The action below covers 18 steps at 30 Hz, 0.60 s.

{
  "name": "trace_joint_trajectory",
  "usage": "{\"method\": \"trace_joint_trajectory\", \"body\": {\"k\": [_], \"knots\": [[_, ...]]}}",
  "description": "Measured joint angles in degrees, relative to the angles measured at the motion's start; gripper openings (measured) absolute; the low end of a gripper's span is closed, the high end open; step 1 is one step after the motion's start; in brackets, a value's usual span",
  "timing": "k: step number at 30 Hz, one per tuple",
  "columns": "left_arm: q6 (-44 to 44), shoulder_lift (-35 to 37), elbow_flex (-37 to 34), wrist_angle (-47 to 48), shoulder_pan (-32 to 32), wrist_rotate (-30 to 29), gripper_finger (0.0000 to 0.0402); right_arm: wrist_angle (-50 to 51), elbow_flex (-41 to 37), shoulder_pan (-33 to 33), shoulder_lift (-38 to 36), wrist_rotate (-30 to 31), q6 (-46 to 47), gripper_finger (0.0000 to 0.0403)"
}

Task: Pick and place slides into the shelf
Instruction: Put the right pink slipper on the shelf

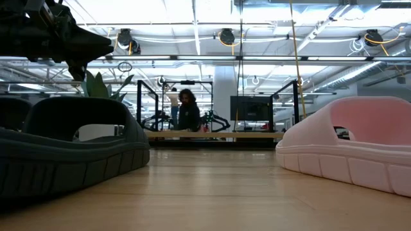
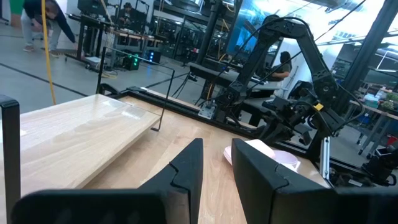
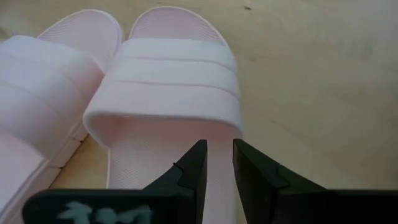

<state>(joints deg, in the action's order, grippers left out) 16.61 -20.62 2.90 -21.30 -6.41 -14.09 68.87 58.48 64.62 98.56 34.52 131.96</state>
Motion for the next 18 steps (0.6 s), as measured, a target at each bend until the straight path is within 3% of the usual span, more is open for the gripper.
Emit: {"method": "trace_joint_trajectory", "body": {"k": [18], "knots": [[-1.9, 0.0, 0.0, 0.0, 0.0, 0.0, 0.0088, -1.0, -2.8, -1.9, 0.0, 2.4, -0.8, 0.007]]}}
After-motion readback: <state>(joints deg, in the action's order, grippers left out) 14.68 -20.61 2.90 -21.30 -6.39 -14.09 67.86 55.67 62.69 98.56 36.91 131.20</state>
